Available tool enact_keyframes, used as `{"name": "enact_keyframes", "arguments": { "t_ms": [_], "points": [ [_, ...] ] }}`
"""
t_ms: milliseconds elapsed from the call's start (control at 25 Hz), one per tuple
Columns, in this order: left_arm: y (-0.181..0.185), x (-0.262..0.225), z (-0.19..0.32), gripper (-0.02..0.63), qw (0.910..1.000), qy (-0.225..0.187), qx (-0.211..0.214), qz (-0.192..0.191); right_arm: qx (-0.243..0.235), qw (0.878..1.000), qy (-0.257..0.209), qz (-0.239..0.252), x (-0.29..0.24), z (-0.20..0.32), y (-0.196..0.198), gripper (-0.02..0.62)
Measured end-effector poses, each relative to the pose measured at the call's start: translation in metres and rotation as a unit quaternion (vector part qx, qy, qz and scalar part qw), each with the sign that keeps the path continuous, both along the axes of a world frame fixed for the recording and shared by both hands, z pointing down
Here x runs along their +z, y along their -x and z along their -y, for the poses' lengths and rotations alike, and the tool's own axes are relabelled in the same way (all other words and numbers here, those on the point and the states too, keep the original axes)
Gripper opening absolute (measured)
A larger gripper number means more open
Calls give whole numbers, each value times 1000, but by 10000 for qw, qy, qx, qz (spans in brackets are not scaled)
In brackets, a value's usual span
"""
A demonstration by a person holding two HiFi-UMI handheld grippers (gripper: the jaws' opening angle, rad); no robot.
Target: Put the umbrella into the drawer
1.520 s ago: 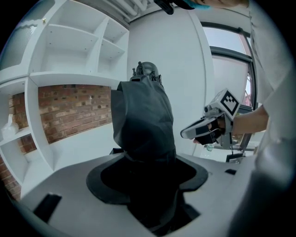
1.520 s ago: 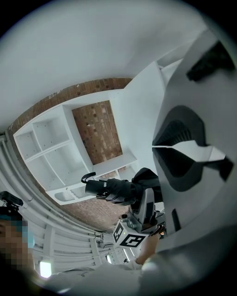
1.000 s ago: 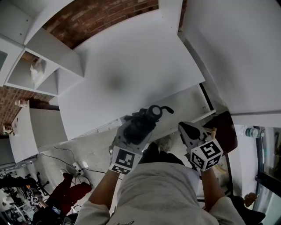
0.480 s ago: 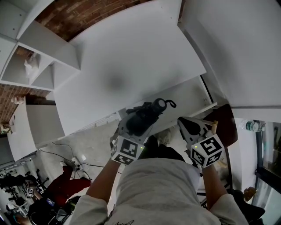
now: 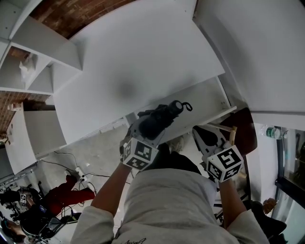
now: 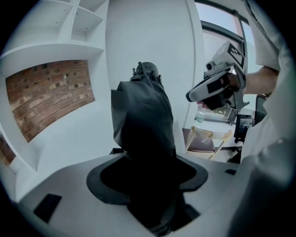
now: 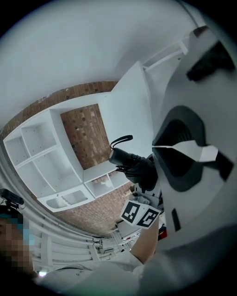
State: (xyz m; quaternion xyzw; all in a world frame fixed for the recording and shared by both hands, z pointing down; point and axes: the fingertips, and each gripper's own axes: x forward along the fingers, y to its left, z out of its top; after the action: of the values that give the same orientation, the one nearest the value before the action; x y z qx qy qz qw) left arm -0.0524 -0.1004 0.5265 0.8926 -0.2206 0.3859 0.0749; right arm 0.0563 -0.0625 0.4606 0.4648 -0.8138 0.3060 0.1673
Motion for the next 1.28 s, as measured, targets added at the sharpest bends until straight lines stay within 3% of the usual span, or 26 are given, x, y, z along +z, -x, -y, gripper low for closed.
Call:
{"name": "enact_keyframes", "arguments": {
  "t_ms": [400, 1280],
  "points": [
    [-17, 35, 5, 282, 9993, 291, 132, 199, 159, 9998, 128, 22, 12, 0, -11, 31],
    [-36, 116, 2, 283, 9905, 618, 649, 1042, 346, 9987, 363, 60, 31, 6, -26, 31]
  ]
}}
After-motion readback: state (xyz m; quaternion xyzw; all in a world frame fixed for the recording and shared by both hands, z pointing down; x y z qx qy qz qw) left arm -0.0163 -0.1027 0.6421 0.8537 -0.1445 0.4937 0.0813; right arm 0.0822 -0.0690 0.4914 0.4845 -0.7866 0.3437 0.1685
